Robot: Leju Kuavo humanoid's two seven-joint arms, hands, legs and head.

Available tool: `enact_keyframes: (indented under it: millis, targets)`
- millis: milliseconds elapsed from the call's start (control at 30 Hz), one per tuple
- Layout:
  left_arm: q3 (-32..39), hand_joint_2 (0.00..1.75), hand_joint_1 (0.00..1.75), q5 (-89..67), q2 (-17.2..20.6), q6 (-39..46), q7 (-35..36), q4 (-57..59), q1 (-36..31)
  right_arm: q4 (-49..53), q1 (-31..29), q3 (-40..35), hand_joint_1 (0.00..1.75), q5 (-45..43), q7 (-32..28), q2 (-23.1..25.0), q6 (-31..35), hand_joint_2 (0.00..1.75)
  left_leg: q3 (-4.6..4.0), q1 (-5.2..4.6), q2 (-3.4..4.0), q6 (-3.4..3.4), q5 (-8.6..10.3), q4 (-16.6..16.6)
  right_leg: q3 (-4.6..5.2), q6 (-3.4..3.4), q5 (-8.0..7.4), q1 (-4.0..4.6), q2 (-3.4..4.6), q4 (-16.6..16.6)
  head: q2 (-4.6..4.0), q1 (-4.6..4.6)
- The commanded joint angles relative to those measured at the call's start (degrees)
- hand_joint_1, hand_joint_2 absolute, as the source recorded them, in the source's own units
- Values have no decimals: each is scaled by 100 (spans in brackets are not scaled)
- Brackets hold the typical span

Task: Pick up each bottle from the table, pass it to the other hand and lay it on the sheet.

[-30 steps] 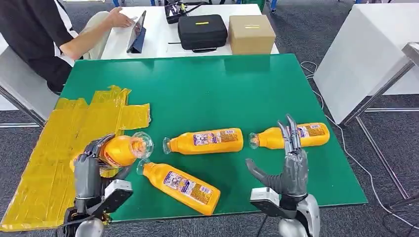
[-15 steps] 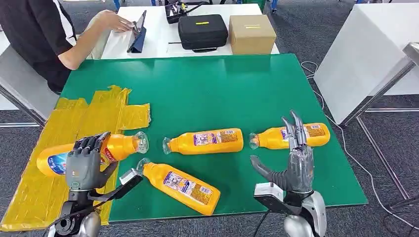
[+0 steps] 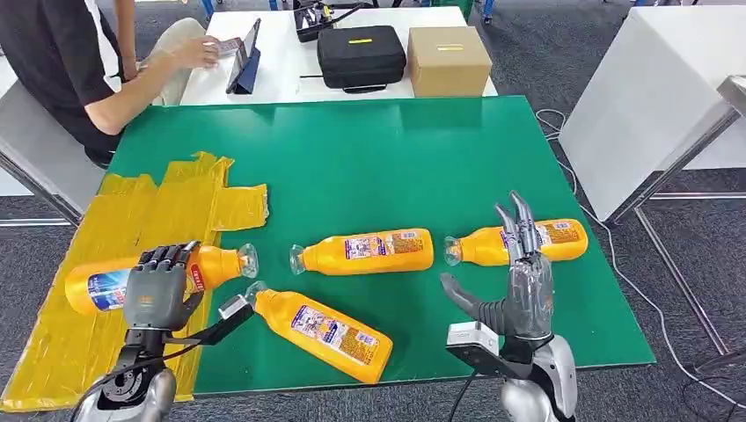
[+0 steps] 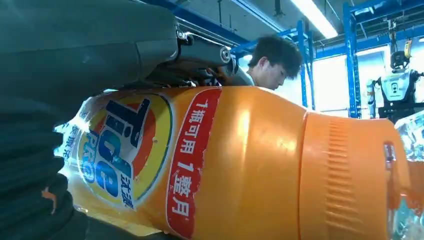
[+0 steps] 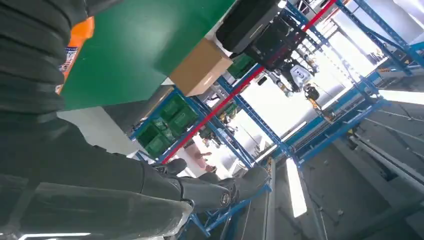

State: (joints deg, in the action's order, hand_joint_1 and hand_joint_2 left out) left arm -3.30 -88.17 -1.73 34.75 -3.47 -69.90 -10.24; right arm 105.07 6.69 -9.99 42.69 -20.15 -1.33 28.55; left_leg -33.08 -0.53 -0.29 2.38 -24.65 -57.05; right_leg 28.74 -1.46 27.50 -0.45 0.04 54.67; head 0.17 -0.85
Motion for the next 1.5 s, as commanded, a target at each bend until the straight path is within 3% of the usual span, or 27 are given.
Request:
enact_keyframes:
  millis: [33,367,600,933,967,1500]
  targets:
    - [113,175,175,1,76,-30,12,536,-297,-195,-177,100,0,-13,12,69,-36,175,6,3,2,-9,-1,2,-6,3,0,2,1,-4,2,0]
    - [127,175,175,87,42,-225,5,733,-437,-154,-159,132,0,72,56,128,-160,175,11,6,0,-16,-3,2,-14,5,2,5,-2,-6,0,0]
    - [136,175,175,1187,-75,-544,-614,1113,-597,-334,-157,91,0,89,69,123,-288,175,7,4,-4,-10,0,4,-9,3,0,3,-5,-6,0,0]
    - [114,175,175,1289,-88,-643,-634,1219,-628,-523,-181,49,0,73,58,82,-303,175,7,4,-1,-9,0,3,-9,3,0,3,-3,-6,0,2]
    - [101,175,0,1495,-72,-936,-685,1378,-685,-611,-203,-15,0,31,92,11,-369,175,13,6,-3,-14,-2,4,-17,4,1,5,-5,-10,0,0]
    - [-31,175,0,2060,-61,-941,-858,2206,-875,-1230,-232,-258,0,-537,-146,-196,-146,175,13,3,0,-9,-1,6,-15,2,0,2,-2,-10,2,2]
